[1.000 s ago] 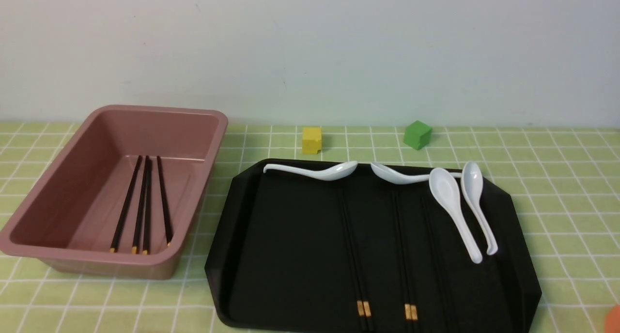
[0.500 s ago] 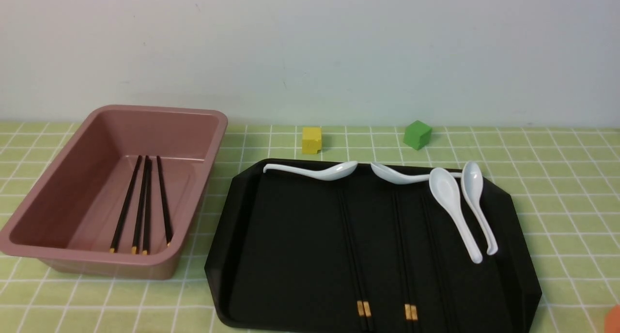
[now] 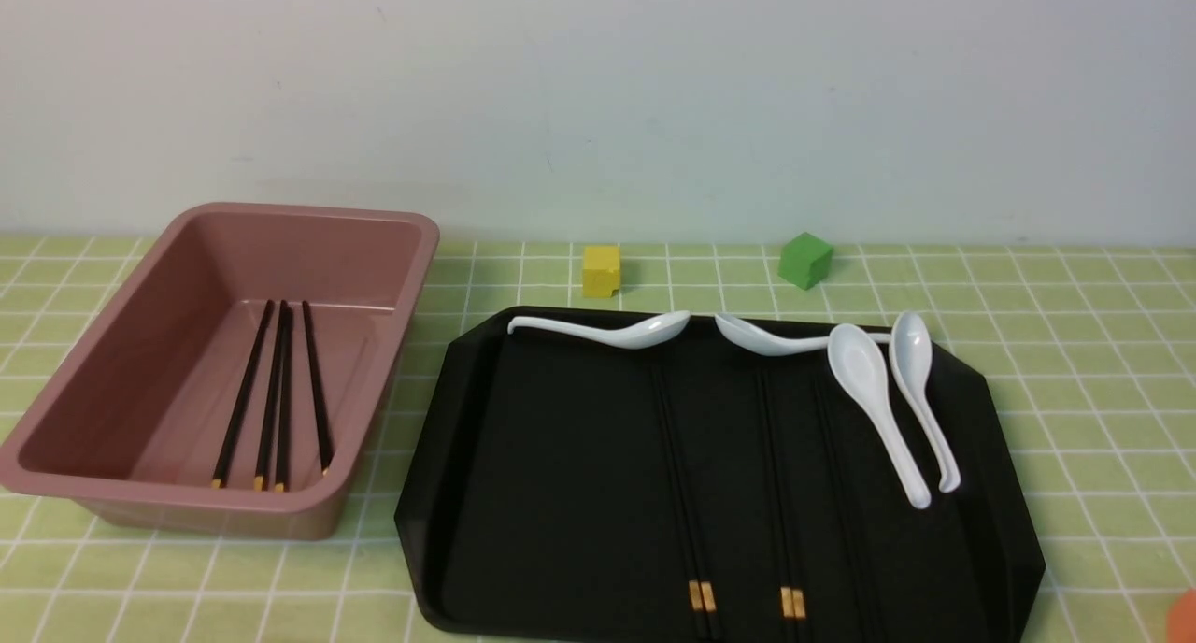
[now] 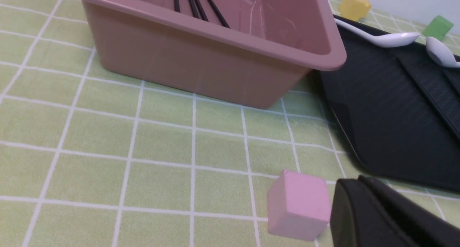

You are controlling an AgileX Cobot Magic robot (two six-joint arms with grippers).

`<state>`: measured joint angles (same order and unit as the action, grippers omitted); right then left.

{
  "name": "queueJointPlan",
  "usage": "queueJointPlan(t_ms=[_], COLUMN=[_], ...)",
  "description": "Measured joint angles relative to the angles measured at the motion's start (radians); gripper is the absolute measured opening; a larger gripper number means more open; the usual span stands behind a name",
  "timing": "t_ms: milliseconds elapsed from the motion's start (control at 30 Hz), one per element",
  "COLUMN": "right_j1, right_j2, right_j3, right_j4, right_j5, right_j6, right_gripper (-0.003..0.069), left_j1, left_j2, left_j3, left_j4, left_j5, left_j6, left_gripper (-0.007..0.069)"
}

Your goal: On green tablecloth take chopsticks from black tray and put them in box.

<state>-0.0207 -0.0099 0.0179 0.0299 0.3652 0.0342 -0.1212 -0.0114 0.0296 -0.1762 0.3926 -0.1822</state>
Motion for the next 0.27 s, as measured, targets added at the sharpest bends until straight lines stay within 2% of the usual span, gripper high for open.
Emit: queueJointPlan(t_ms=[267], right_j1=[0.0], right_j2=[0.0], right_j3=[0.0], right_j4=[0.0], right_j5=[0.0], right_j6=[0.0], right_gripper=[0.024], left_j1=[0.0], left_j2=[0.0], left_j3=[0.0], left_j4=[0.0], left_j5=[0.0], left_j6=[0.0], left_gripper=[0.0021])
